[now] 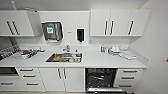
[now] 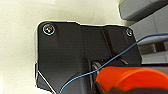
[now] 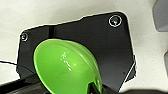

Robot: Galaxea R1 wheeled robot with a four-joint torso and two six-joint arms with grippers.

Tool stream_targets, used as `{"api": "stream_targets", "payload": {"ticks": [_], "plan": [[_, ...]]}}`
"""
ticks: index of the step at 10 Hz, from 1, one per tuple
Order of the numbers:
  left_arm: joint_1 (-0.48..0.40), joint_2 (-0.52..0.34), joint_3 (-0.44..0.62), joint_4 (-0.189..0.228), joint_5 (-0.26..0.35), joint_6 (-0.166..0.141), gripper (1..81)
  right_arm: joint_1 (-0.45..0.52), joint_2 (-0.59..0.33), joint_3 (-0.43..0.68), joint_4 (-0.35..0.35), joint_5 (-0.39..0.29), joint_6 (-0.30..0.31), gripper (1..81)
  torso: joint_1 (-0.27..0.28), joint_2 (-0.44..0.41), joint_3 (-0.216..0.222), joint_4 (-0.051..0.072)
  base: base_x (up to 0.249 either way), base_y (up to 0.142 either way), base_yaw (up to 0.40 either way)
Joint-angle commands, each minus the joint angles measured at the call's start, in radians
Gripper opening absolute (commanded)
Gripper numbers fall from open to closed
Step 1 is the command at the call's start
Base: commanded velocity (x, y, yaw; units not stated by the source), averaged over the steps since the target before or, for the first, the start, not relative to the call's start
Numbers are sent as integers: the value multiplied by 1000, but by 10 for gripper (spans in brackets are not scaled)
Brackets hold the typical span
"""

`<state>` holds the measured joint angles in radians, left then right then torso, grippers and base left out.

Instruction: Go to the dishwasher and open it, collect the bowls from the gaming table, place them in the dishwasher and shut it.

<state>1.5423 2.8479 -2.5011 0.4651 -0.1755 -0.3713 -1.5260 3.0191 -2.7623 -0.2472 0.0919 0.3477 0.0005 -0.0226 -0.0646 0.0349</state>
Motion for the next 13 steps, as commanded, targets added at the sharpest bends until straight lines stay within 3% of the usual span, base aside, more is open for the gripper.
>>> {"api": "stream_targets", "payload": {"ticks": [1, 13], "plan": [[-38, -13, 5, -3, 39, -1, 10, 46, -6, 0, -3, -46, -1, 10, 0, 0, 0, 0, 138, 0, 0], [-38, -14, 5, -3, 39, -1, 10, 48, -6, 0, -1, -46, -1, 10, 0, 0, 0, 0, 138, 0, 0]]}}
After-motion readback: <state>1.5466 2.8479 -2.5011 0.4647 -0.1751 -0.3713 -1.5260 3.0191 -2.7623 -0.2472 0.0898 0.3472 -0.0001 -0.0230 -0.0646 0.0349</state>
